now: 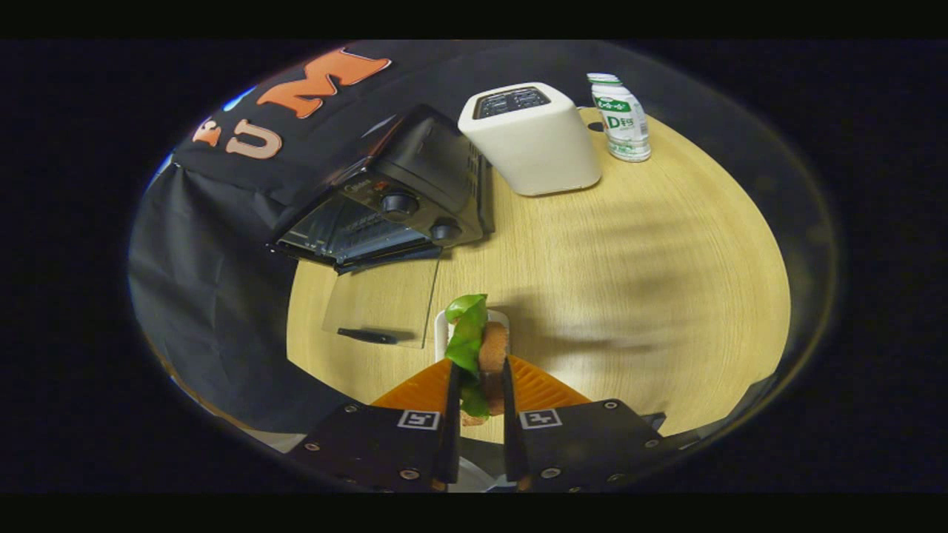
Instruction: Open the toaster oven, put the food inside, and close the toaster oven door.
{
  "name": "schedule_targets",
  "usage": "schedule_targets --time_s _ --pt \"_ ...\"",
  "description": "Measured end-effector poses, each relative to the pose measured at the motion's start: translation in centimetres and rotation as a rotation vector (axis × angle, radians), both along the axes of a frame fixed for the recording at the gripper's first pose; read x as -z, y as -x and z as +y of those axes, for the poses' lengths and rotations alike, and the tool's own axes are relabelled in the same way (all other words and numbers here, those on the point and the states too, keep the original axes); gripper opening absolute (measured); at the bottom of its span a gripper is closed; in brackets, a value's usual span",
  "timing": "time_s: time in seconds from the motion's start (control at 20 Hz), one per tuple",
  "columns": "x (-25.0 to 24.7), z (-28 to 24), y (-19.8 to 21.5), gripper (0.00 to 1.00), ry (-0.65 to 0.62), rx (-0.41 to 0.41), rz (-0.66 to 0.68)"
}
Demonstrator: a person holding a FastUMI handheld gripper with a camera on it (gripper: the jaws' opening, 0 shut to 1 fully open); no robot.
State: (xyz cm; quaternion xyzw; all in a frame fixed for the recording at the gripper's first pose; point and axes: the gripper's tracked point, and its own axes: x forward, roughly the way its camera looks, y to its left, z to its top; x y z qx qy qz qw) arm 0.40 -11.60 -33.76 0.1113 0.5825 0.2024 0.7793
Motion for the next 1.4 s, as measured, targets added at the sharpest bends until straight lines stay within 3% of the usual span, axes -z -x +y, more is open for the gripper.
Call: schedule_targets --time_s 0.45,0.7,1.1,1.4 --pt "-5.3 1.7 -0.1 0.24 -0.048 0.175 -0.130" --pt "-7.2 5.6 -1.1 0.25 -0.226 0.359 -0.196" --pt "-4.4 13.8 -4.9 0.24 -0.553 0.690 -0.246" --pt "-1.3 18.9 -7.9 0.24 -0.638 0.820 -0.239"
